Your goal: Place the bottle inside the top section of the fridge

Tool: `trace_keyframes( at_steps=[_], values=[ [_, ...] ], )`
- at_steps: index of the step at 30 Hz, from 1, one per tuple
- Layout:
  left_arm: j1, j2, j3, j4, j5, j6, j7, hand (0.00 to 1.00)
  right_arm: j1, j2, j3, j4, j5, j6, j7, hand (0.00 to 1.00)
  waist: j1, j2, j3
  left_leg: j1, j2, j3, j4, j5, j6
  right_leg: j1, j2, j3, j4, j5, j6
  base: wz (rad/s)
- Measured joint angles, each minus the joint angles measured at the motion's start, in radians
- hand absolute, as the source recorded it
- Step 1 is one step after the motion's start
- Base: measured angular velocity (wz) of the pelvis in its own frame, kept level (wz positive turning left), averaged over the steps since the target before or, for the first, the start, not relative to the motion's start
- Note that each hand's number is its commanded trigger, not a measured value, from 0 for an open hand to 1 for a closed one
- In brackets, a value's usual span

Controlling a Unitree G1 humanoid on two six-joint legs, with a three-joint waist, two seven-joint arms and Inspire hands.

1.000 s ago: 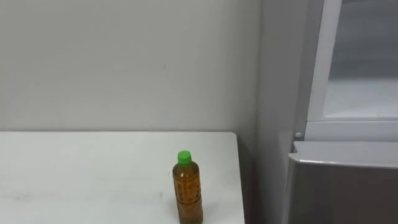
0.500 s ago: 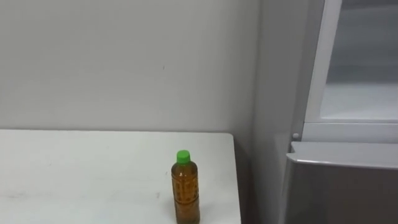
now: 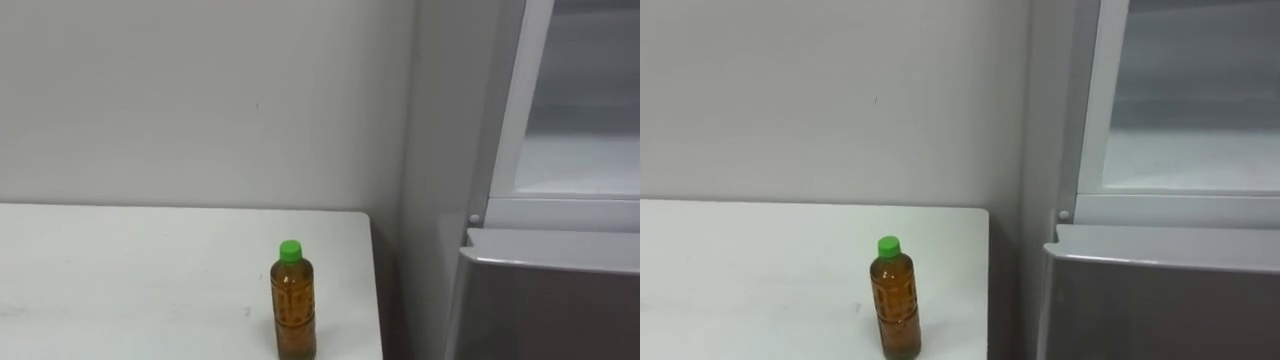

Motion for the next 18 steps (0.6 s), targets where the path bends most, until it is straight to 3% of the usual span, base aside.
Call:
trace_keyframes(
  at_steps=[5, 18],
  values=[
    [-0.007, 0.004, -0.040, 0.007, 0.017, 0.008, -0.033, 0.00, -0.006, -0.001, 0.035, 0.005, 0.027, 0.000, -0.014, 0.00, -0.005, -0.003, -0.0002, -0.002, 0.000, 0.007, -0.005, 0.000, 0.000, -0.008, 0.001, 0.008, 0.000, -0.001, 0.000, -0.05],
    [-0.019, 0.023, -0.041, 0.007, 0.110, -0.006, -0.060, 0.00, -0.045, -0.001, 0.089, 0.045, 0.055, -0.007, -0.023, 0.00, -0.005, -0.018, 0.0008, -0.011, 0.001, 0.021, -0.005, 0.000, 0.000, -0.021, 0.001, 0.021, 0.003, -0.002, 0.001, -0.02]
  ],
)
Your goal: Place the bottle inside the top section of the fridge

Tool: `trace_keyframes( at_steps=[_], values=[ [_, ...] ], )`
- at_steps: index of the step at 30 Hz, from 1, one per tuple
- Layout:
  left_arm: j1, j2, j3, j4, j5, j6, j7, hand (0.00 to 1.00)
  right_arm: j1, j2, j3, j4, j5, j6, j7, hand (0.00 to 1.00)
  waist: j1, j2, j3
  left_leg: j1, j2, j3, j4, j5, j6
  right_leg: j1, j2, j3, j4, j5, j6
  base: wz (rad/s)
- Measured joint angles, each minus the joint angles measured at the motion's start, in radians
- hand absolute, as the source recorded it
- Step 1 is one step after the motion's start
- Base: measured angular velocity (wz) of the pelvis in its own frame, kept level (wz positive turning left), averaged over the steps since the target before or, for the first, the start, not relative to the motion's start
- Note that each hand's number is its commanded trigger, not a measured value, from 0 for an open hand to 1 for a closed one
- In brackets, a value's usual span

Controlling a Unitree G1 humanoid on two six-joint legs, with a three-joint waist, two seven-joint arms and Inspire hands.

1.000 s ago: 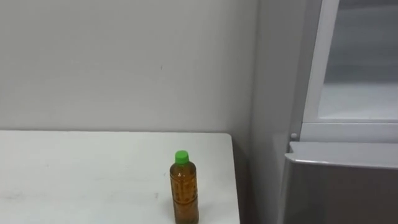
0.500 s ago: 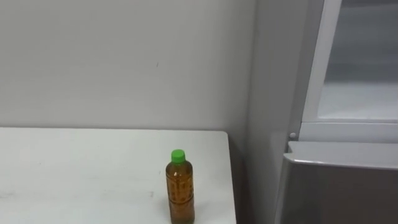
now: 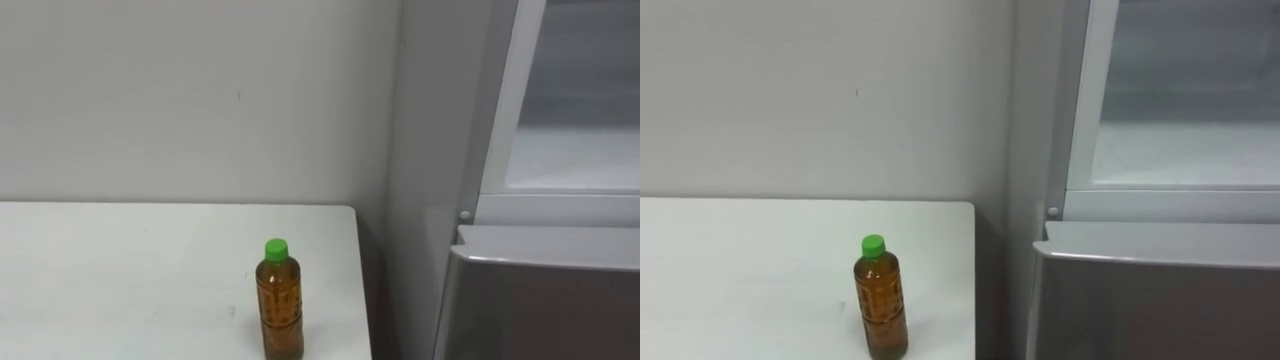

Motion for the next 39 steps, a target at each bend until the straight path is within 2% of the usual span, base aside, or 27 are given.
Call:
trace_keyframes(
  at_steps=[9, 16, 17, 20, 25, 28, 31, 39],
  values=[
    [-0.009, 0.000, -0.004, -0.002, 0.022, -0.031, 0.005, 0.00, -0.012, -0.006, 0.047, -0.031, -0.010, -0.008, 0.004, 0.00, 0.002, -0.001, 0.0011, -0.020, 0.000, 0.000, 0.002, 0.000, 0.000, -0.020, 0.000, 0.002, 0.005, 0.000, 0.000, 0.00],
    [-0.013, 0.011, -0.018, 0.001, 0.082, -0.034, 0.001, 0.00, -0.014, -0.006, 0.067, -0.108, -0.083, -0.008, 0.012, 0.00, 0.004, -0.003, 0.0031, -0.026, 0.002, 0.002, 0.002, 0.000, 0.000, -0.035, -0.001, -0.002, 0.018, 0.000, 0.000, -0.01],
    [-0.017, 0.011, -0.018, 0.001, 0.087, -0.034, 0.000, 0.00, -0.014, -0.006, 0.067, -0.136, -0.094, -0.008, 0.021, 0.00, 0.004, -0.007, 0.0006, -0.033, 0.002, 0.004, 0.002, 0.000, 0.000, -0.042, -0.001, -0.002, 0.019, 0.000, 0.000, -0.05],
    [-0.020, 0.011, -0.018, -0.003, 0.096, -0.034, -0.004, 0.00, -0.006, -0.003, 0.072, -0.224, -0.114, -0.007, 0.039, 0.00, 0.002, -0.010, 0.0017, -0.037, 0.002, 0.006, 0.002, 0.000, 0.000, -0.047, -0.002, -0.002, 0.020, 0.000, 0.000, -0.03],
    [-0.031, 0.024, -0.019, -0.004, 0.096, -0.034, -0.045, 0.00, 0.034, -0.006, 0.119, -0.468, -0.121, -0.008, 0.088, 0.00, 0.003, -0.023, 0.0043, -0.038, 0.003, 0.005, 0.008, 0.000, 0.000, -0.047, -0.001, -0.001, 0.019, 0.000, 0.000, 0.00],
    [-0.040, 0.029, -0.021, -0.016, 0.105, -0.034, -0.047, 0.00, 0.060, -0.007, 0.137, -0.601, -0.121, -0.008, 0.138, 0.00, 0.003, -0.024, -0.0003, -0.045, 0.002, 0.004, 0.010, 0.000, 0.000, -0.052, -0.002, -0.001, 0.019, 0.001, 0.000, 0.01],
    [-0.042, 0.032, -0.022, -0.016, 0.104, -0.034, -0.047, 0.00, 0.062, -0.008, 0.150, -0.637, -0.120, -0.011, 0.168, 0.00, 0.003, -0.027, -0.0006, -0.046, 0.002, 0.005, 0.011, 0.000, 0.000, -0.054, -0.002, -0.001, 0.019, 0.001, 0.000, 0.00],
    [-0.047, 0.031, -0.022, -0.020, 0.106, -0.034, -0.048, 0.00, 0.074, -0.017, 0.154, -0.761, -0.114, -0.007, 0.219, 0.00, -0.001, -0.019, -0.0001, -0.050, 0.003, 0.006, 0.009, 0.000, 0.000, -0.059, -0.001, 0.004, 0.020, 0.001, 0.000, 0.00]
  ],
)
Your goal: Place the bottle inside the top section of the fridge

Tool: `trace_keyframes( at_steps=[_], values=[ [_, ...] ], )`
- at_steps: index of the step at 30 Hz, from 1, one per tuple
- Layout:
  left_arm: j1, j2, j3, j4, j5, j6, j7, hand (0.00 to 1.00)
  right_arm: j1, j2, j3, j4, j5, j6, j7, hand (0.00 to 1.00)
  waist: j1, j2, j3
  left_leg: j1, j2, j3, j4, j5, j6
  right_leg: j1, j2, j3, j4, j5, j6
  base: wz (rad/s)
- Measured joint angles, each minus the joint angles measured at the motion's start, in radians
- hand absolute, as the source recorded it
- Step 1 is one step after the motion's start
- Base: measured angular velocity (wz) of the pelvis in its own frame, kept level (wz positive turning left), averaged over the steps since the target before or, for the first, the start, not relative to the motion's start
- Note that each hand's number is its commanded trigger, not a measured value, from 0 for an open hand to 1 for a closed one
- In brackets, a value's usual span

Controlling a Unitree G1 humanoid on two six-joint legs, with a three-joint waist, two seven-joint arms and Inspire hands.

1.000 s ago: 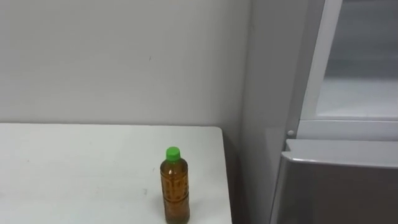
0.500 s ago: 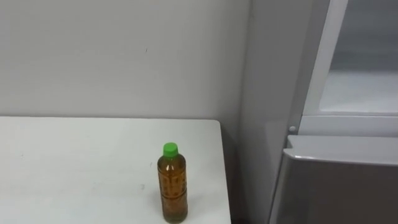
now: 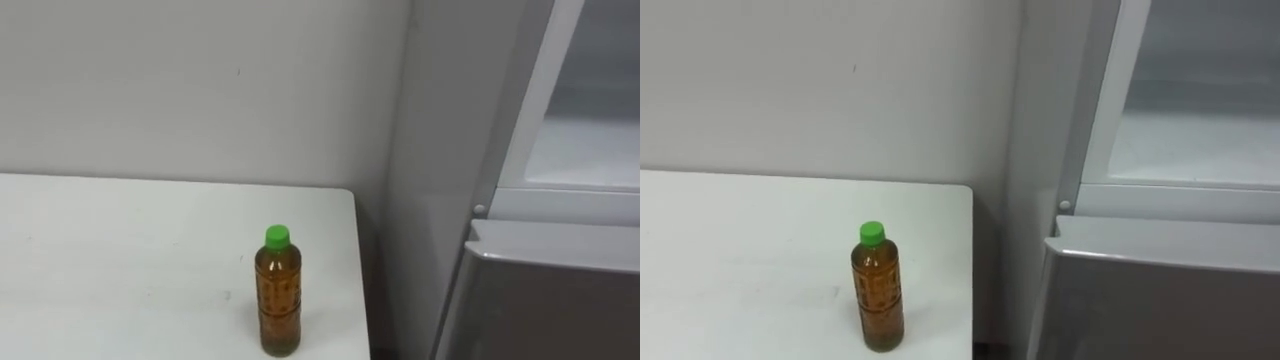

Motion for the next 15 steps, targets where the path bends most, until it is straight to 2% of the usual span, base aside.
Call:
trace_keyframes(
  at_steps=[9, 11, 15],
  values=[
    [0.009, 0.001, 0.003, -0.004, 0.001, -0.006, 0.000, 0.00, 0.015, -0.021, 0.000, -0.198, 0.001, 0.000, 0.041, 0.00, 0.005, -0.001, -0.0027, 0.000, -0.001, 0.001, 0.000, 0.000, 0.000, 0.002, -0.001, -0.004, 0.000, 0.000, 0.000, 0.00],
    [0.012, 0.001, 0.003, 0.002, 0.001, -0.005, 0.000, 0.00, 0.019, -0.021, 0.000, -0.227, 0.002, 0.000, 0.040, 0.00, 0.005, -0.007, -0.0061, 0.000, -0.001, 0.003, 0.001, 0.000, 0.000, 0.002, -0.001, -0.003, 0.000, 0.000, 0.000, 0.00],
    [0.018, 0.001, 0.002, 0.002, 0.001, -0.005, -0.001, 0.00, 0.021, -0.025, 0.000, -0.335, 0.016, 0.001, 0.040, 0.00, 0.010, -0.006, -0.0055, 0.001, 0.002, 0.015, 0.007, 0.000, 0.000, 0.002, -0.002, 0.000, 0.002, 0.000, 0.000, -0.03]
  ],
)
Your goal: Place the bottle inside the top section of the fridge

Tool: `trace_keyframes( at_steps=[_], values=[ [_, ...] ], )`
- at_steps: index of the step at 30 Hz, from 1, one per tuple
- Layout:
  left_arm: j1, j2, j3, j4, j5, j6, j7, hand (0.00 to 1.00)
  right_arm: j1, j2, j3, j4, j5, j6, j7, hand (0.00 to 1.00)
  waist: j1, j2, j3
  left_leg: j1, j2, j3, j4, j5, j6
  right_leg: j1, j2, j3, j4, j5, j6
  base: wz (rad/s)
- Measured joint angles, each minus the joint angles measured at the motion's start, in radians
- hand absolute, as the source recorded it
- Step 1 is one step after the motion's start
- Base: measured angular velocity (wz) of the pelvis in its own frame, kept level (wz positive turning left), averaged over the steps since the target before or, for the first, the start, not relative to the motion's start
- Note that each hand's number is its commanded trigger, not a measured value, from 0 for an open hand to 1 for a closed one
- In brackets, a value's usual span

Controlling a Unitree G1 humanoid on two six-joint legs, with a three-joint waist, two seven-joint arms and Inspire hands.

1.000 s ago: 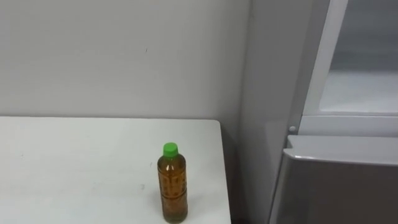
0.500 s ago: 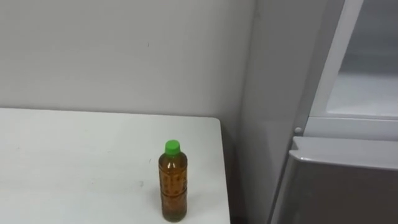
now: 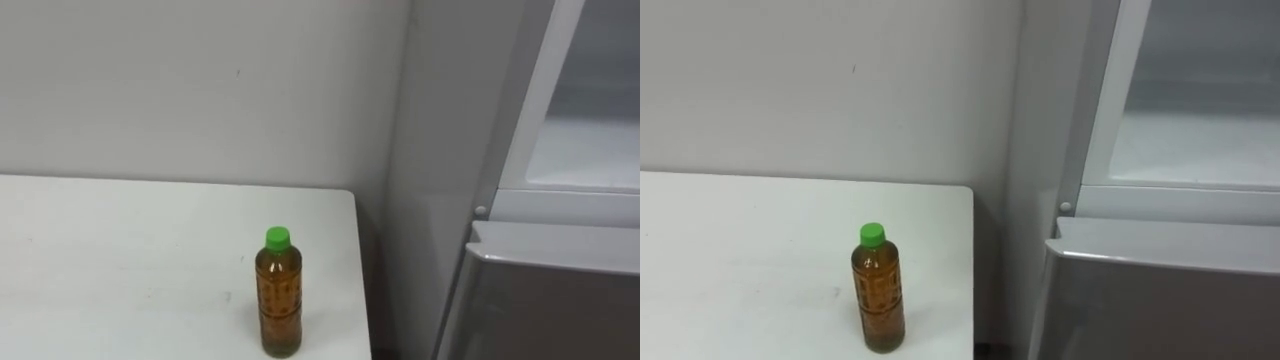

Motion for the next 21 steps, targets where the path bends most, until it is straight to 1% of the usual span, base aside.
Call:
trace_keyframes(
  at_steps=[2, 5, 10, 16, 21],
  values=[
    [0.001, 0.001, 0.000, 0.000, 0.001, 0.000, -0.002, 0.00, -0.001, -0.001, -0.004, -0.032, 0.025, -0.001, 0.000, 0.00, 0.001, 0.000, 0.0007, 0.002, 0.001, 0.002, 0.000, 0.000, 0.000, 0.001, 0.001, 0.000, 0.001, 0.000, 0.000, 0.00],
    [0.006, 0.005, 0.000, 0.000, 0.001, 0.000, -0.004, 0.00, -0.003, -0.006, -0.009, -0.061, 0.057, -0.001, -0.001, 0.00, 0.009, -0.007, 0.0026, 0.002, 0.002, 0.002, -0.001, 0.000, 0.000, -0.001, 0.001, -0.001, 0.010, 0.000, 0.000, 0.00],
    [0.011, 0.008, -0.001, 0.001, 0.012, 0.002, -0.008, 0.00, -0.030, -0.008, -0.022, -0.089, 0.066, 0.001, -0.011, 0.00, 0.019, -0.011, 0.0029, -0.001, 0.002, 0.004, -0.004, 0.000, 0.000, -0.008, -0.002, -0.002, 0.020, 0.000, 0.000, 0.00],
    [0.011, 0.014, -0.003, 0.006, 0.014, 0.003, -0.021, 0.00, -0.064, -0.017, -0.032, -0.184, 0.105, 0.001, -0.023, 0.00, 0.019, -0.011, 0.0037, 0.001, 0.002, 0.007, 0.001, 0.000, 0.000, -0.007, -0.004, -0.003, 0.027, 0.000, 0.000, 0.00],
    [0.004, 0.023, -0.007, 0.006, 0.048, 0.005, -0.042, 0.00, -0.094, -0.020, -0.040, -0.254, 0.122, 0.001, -0.032, 0.00, 0.018, -0.011, 0.0040, -0.001, 0.003, 0.006, 0.005, 0.000, 0.000, -0.007, -0.004, -0.008, 0.027, 0.000, 0.000, 0.00]
  ],
)
